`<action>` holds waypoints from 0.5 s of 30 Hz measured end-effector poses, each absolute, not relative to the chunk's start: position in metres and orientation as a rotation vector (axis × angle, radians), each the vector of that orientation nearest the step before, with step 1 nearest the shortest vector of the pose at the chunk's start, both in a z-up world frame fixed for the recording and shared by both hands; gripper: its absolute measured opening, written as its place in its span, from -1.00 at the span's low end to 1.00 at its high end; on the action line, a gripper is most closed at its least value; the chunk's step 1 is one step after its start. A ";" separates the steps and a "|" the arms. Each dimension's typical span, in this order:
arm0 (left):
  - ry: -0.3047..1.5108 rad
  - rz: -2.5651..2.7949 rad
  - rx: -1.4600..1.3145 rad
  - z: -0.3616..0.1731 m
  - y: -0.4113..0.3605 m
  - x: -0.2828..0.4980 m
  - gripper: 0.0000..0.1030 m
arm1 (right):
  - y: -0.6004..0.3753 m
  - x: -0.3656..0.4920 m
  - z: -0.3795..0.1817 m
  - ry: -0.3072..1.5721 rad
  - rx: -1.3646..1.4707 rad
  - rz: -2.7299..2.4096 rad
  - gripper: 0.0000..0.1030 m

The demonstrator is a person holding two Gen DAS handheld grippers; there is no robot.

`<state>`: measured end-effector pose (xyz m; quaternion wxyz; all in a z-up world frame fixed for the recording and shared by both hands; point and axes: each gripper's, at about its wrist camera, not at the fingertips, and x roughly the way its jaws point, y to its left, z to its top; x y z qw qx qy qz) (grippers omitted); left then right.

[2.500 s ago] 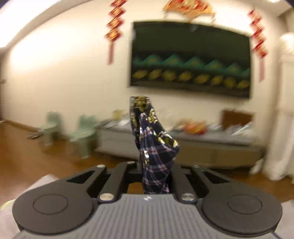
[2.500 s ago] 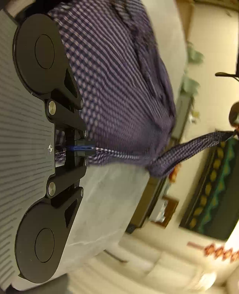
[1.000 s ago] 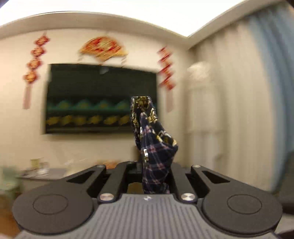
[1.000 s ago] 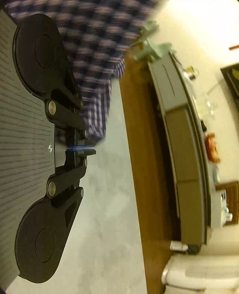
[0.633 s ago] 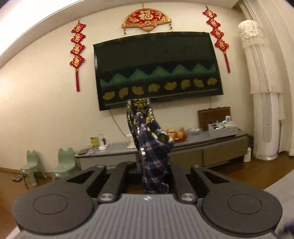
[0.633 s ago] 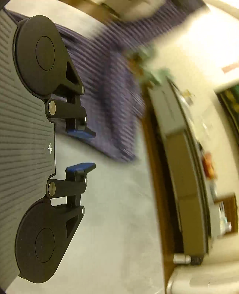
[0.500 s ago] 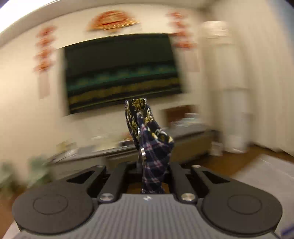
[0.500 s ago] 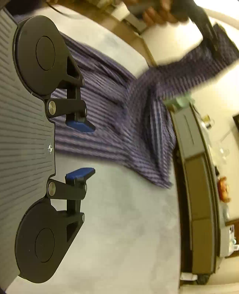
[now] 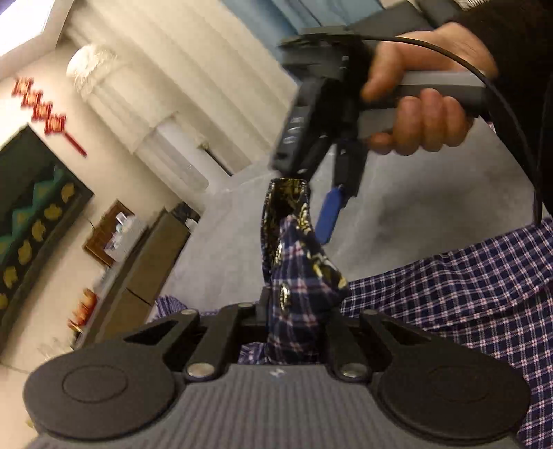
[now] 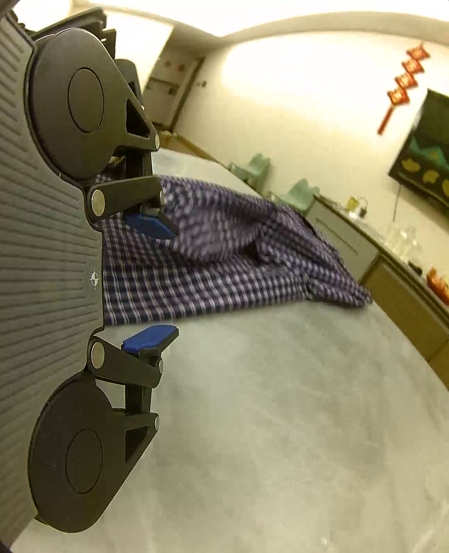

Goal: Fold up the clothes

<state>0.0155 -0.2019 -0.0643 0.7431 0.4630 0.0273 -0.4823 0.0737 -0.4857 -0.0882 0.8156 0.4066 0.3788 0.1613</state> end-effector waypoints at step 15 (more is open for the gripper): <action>0.147 -0.458 -0.040 0.095 -0.090 0.198 -0.86 | -0.439 0.164 -0.030 0.670 0.406 0.312 0.45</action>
